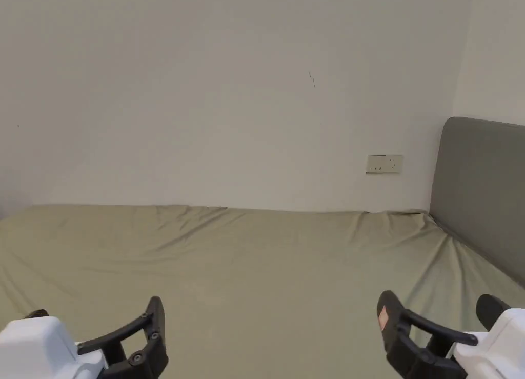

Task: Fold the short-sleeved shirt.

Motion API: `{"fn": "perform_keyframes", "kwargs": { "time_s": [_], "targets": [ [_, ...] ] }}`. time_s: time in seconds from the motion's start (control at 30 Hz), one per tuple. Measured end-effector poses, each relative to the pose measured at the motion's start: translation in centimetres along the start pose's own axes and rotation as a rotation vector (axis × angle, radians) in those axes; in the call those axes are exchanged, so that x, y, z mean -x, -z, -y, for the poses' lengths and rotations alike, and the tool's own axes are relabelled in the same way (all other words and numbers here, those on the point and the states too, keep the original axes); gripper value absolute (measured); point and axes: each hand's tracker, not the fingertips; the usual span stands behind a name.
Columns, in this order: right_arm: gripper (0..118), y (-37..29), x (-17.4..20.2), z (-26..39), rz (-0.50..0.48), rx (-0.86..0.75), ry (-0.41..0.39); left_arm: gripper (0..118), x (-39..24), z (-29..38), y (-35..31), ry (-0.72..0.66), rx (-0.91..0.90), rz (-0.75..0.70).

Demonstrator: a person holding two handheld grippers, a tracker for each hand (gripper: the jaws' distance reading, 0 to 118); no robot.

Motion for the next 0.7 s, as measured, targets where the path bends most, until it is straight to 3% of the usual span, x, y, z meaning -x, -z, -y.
{"fn": "perform_keyframes", "kwargs": {
  "time_s": [0.1, 0.17, 0.27, 0.43, 0.7],
  "targets": [
    [118, 0.0, 0.6, 0.0, 0.086, -0.007, -0.093, 118, -0.2, -0.2, 0.3, 0.073, -0.001, -0.039],
    [118, 0.4, 0.8, 0.2, 0.114, 0.030, -0.134, 118, -0.1, -0.1, 1.0, 0.141, 0.103, -0.037],
    [118, 0.7, 1.2, 0.9, 0.113, 0.049, -0.134, 118, 0.0, 0.6, 1.5, 0.216, 0.209, -0.003],
    [118, 1.0, 1.3, 1.3, 0.114, 0.066, -0.138, 118, -2.1, 1.7, 1.1, 0.327, 0.167, -0.083],
    [118, 0.9, 0.9, 1.1, 0.133, 0.054, -0.142, 118, -1.1, 0.5, 1.3, 0.174, 0.188, -0.071]
  ]
}}
